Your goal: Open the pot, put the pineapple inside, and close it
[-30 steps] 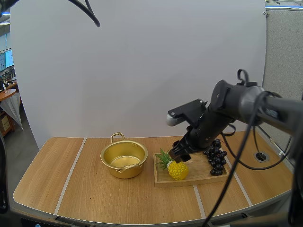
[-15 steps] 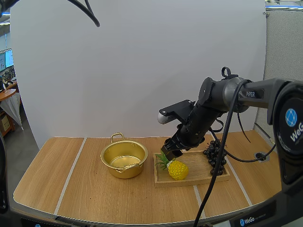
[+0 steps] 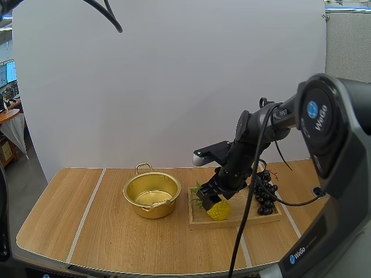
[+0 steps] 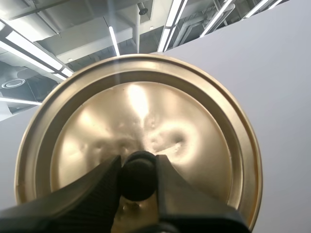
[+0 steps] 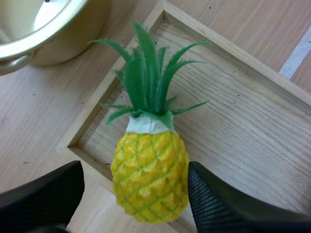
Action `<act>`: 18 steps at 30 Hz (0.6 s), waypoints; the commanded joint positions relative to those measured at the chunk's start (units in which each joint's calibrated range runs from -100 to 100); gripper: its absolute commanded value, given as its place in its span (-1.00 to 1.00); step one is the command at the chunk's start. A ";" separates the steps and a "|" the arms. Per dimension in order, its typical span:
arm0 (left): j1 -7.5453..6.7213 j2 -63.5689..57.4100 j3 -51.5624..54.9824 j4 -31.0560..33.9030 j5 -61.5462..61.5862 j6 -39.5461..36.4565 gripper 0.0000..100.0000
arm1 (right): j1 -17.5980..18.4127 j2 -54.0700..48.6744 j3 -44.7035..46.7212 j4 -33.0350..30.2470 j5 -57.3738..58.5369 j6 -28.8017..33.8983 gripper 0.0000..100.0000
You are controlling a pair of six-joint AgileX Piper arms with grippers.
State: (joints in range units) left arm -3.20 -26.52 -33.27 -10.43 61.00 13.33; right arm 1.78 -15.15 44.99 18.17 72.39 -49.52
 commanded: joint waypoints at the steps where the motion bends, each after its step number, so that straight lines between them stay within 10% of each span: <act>1: -0.18 -0.43 -0.44 0.20 -1.97 -0.33 -1.00 | 0.11 4.86 -0.52 -0.43 -5.32 -0.60 1.00; 15: -0.18 -0.43 -0.44 0.20 -1.97 -0.33 -1.00 | 0.57 9.67 -0.52 -0.57 -7.75 -1.12 1.00; 18: -0.18 -0.43 -0.44 0.20 -1.97 -0.33 -1.00 | 1.39 9.83 -0.52 -0.57 -7.20 -1.12 0.19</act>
State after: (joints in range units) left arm -3.20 -26.52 -33.27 -10.43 61.00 13.33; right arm 2.61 -5.16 44.94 18.07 64.81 -50.14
